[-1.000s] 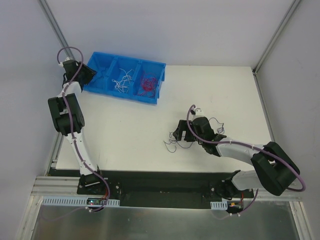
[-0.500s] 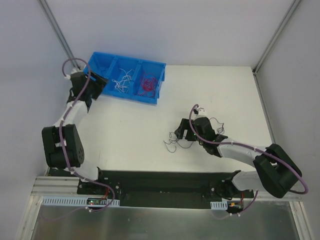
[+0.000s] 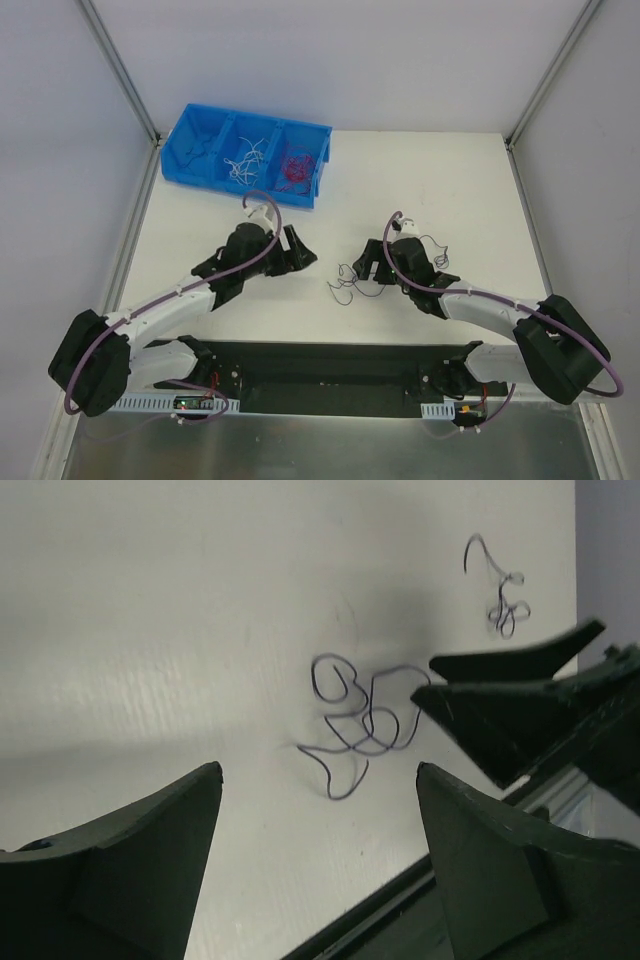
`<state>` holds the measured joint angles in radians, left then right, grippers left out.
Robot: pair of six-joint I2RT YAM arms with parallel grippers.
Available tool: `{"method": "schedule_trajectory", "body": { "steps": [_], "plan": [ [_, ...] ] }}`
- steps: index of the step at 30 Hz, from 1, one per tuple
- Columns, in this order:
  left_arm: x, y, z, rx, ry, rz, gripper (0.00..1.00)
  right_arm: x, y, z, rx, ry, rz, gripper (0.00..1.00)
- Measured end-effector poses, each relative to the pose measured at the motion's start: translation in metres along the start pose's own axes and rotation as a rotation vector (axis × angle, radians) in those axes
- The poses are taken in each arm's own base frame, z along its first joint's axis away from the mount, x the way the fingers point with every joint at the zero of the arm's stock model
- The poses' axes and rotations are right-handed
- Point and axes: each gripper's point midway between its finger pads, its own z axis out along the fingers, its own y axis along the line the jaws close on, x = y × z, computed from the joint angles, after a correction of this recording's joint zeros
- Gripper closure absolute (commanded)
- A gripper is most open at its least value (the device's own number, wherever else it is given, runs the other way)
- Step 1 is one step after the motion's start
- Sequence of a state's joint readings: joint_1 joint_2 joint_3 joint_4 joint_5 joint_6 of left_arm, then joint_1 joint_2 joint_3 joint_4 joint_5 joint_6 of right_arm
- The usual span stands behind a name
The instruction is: Untangle the cables
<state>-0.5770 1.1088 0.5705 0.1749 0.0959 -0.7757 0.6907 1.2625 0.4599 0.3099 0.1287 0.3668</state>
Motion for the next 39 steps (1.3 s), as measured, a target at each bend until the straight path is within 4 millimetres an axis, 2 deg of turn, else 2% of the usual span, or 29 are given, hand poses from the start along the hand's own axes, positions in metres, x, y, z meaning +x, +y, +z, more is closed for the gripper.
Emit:
{"method": "schedule_trajectory", "body": {
  "steps": [2, 5, 11, 15, 22, 24, 26, 30, 35, 39],
  "plan": [
    [0.031, -0.007, 0.001, 0.025, 0.085, 0.026, 0.27, 0.0, 0.0, 0.0, 0.0, 0.001, 0.0, 0.14],
    [0.066, -0.011, 0.005, 0.031, 0.185, 0.043, 0.43, 0.0, 0.0, 0.0, 0.0, 0.001, 0.0, 0.14],
    [0.112, -0.004, 0.019, -0.004, 0.308, 0.06, 0.37, 0.0, 0.0, 0.0, 0.0, 0.001, 0.0, 0.14],
    [0.13, 0.003, 0.031, -0.043, 0.359, 0.054, 0.41, 0.0, 0.0, 0.0, 0.0, 0.0, 0.001, 0.14],
    [0.131, 0.002, 0.049, -0.06, 0.357, 0.029, 0.52, 0.0, 0.001, 0.0, -0.004, 0.003, 0.0, 0.13],
    [0.13, 0.0, 0.054, -0.064, 0.358, 0.031, 0.65, 0.001, 0.001, 0.0, -0.008, 0.006, -0.001, 0.13],
    [0.129, 0.0, 0.058, -0.07, 0.358, 0.034, 0.85, 0.001, 0.002, 0.0, -0.01, 0.007, -0.001, 0.15],
    [0.125, 0.002, 0.062, -0.083, 0.341, 0.063, 0.97, 0.006, 0.001, 0.002, -0.013, 0.029, -0.001, 0.26],
    [0.116, 0.001, 0.058, -0.083, 0.307, 0.111, 1.0, 0.025, 0.004, 0.012, -0.018, 0.111, 0.014, 0.4],
    [0.104, -0.01, 0.054, -0.049, 0.27, 0.127, 1.0, 0.038, 0.023, 0.022, -0.066, 0.182, 0.02, 0.52]
  ]
}}
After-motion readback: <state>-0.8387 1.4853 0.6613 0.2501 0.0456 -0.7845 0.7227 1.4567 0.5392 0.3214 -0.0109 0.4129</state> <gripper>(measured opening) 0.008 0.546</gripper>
